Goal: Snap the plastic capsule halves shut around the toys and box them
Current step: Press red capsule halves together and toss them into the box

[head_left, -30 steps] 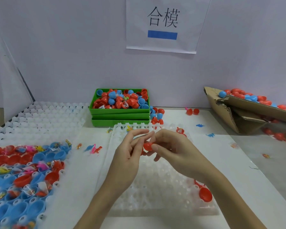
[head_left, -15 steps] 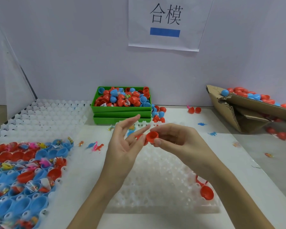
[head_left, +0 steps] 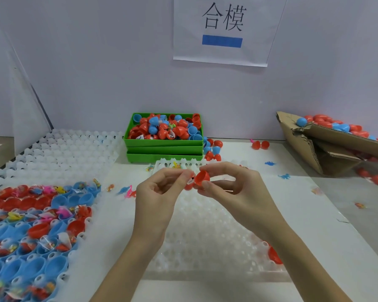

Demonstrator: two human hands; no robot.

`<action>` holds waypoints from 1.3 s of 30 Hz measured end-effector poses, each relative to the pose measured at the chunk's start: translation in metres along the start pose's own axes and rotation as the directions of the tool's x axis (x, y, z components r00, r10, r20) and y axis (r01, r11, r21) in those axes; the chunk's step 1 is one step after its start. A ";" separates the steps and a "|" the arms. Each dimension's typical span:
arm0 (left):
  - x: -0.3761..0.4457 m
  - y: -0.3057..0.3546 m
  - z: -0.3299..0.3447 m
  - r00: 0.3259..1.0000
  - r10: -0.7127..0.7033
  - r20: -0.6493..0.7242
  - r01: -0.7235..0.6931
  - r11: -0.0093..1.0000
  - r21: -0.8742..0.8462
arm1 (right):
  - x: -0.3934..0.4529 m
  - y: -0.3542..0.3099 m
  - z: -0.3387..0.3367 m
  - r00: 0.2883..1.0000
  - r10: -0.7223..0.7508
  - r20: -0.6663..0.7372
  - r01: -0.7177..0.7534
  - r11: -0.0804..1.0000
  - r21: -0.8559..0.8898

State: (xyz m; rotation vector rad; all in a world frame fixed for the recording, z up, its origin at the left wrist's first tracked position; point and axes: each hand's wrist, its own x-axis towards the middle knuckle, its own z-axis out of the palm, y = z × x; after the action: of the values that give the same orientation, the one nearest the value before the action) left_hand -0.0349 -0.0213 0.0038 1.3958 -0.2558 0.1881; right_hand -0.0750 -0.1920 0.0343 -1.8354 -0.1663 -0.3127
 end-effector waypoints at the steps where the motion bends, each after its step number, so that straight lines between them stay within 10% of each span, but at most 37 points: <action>1: -0.001 0.000 0.000 1.000 0.011 0.011 -0.011 1.000 0.026 | -0.001 0.001 0.002 0.999 -0.034 -0.020 0.032 0.997 -0.068; 7: -0.008 0.001 0.007 0.989 0.114 0.098 -0.131 0.974 0.186 | -0.005 0.005 0.013 0.980 -0.195 -0.046 0.168 0.925 -0.340; 14: -0.009 -0.004 0.010 0.958 0.235 0.166 -0.268 0.937 0.223 | 0.000 0.007 0.010 0.983 -0.146 -0.112 0.118 0.967 -0.224; 27: -0.009 -0.001 0.010 0.989 0.071 0.129 -0.050 0.987 -0.155 | -0.001 0.003 0.009 0.985 -0.130 -0.110 0.126 0.991 -0.041; 39: -0.006 -0.002 0.008 0.963 0.232 0.136 -0.252 0.955 0.154 | -0.004 -0.005 0.010 0.990 -0.110 -0.083 0.112 0.994 0.012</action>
State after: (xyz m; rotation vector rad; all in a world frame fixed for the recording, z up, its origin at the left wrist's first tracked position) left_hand -0.0411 -0.0295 0.0017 1.5458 -0.5194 0.3380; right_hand -0.0785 -0.1809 0.0348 -1.7969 -0.2136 -0.4627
